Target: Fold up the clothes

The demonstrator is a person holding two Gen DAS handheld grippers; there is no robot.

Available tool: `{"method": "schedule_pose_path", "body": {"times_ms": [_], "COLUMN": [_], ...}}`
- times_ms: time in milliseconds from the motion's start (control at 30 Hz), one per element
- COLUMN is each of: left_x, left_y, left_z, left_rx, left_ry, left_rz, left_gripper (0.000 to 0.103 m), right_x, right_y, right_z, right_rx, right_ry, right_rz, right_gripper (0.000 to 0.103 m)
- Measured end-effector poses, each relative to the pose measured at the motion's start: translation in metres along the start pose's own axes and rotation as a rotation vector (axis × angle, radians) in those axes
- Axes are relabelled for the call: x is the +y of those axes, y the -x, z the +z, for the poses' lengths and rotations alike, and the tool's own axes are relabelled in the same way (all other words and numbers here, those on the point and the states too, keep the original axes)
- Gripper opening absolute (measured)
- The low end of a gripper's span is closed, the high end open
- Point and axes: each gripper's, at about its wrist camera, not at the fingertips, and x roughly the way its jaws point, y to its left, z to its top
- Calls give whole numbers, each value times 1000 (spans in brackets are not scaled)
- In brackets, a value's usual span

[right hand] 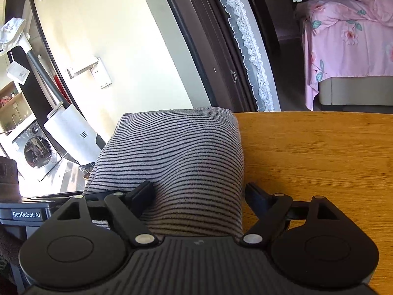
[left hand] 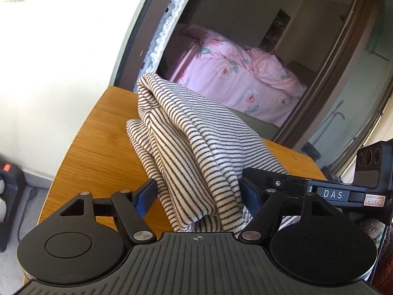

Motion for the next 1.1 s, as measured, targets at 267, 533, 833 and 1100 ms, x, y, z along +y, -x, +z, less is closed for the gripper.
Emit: {"method": "schedule_pose_path", "body": {"times_ms": [267, 533, 833, 1100], "left_x": [-33, -3, 16, 10], "left_y": [31, -48, -53, -46], "left_z": [44, 62, 58, 51], "left_rx": [-183, -47, -54, -103], "left_ry": [-117, -112, -65, -105], "left_rz": [-39, 44, 12, 31], "left_gripper": [70, 70, 72, 72], "right_x": [4, 8, 30, 23], "right_y": [11, 27, 16, 23], "right_z": [-7, -21, -11, -14], "right_rx": [-36, -51, -85, -77], "right_ry": [16, 22, 181, 110], "right_rz": [-35, -5, -81, -124], "right_gripper": [89, 84, 71, 91]}}
